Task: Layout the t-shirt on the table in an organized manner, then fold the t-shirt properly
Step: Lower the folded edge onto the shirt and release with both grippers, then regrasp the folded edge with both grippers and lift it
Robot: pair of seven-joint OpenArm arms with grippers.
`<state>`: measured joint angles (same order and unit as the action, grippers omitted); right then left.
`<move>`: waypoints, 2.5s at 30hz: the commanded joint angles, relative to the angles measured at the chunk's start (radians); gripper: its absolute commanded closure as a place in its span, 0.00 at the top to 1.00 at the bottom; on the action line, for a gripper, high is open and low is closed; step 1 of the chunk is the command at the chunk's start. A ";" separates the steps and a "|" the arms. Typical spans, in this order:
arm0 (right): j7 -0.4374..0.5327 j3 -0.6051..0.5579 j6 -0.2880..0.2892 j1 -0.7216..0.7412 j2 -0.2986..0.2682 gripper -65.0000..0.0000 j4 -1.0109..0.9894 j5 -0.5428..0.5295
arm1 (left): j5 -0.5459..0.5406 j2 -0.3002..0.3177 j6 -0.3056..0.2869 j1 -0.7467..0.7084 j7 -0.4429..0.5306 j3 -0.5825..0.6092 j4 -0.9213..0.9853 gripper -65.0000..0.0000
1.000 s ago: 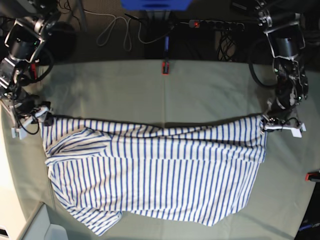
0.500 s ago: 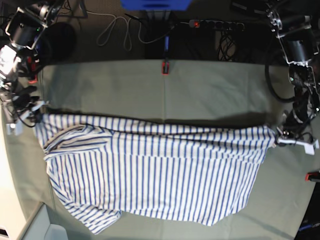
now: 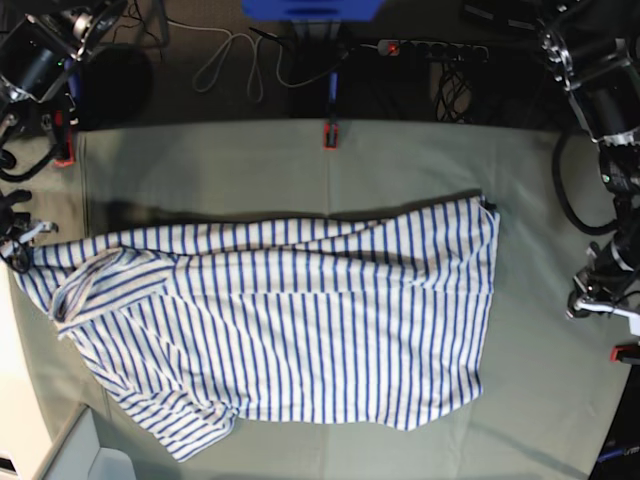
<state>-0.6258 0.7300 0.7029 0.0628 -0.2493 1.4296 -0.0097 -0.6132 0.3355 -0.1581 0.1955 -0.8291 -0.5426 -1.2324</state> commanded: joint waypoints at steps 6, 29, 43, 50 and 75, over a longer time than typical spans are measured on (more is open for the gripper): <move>0.017 0.012 -0.005 -0.022 0.009 0.00 0.015 -0.006 | -0.014 -0.014 -0.010 -0.083 0.012 -0.003 -0.025 0.01; 0.016 0.006 -0.005 -0.027 0.028 0.00 0.012 -0.005 | -0.003 -0.221 -0.005 -0.267 0.023 0.006 -0.091 0.66; 0.016 0.006 -0.005 -0.027 0.028 0.00 0.012 -0.005 | -0.003 -0.224 -0.010 -0.190 0.024 0.088 0.021 0.22; 0.016 0.006 -0.005 -0.027 0.028 0.00 0.021 -0.005 | -0.012 -0.203 -0.010 -0.193 0.024 0.082 -0.037 0.00; -0.145 0.013 -0.005 0.093 0.025 0.00 0.207 -0.006 | -0.012 -0.102 -0.001 -0.049 0.011 0.082 -0.267 0.00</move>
<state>-0.7864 0.7349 0.7025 0.1471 -0.2012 1.6161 -0.0166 -0.6216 0.2169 -0.1608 0.1295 -0.8474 -0.4561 -1.4872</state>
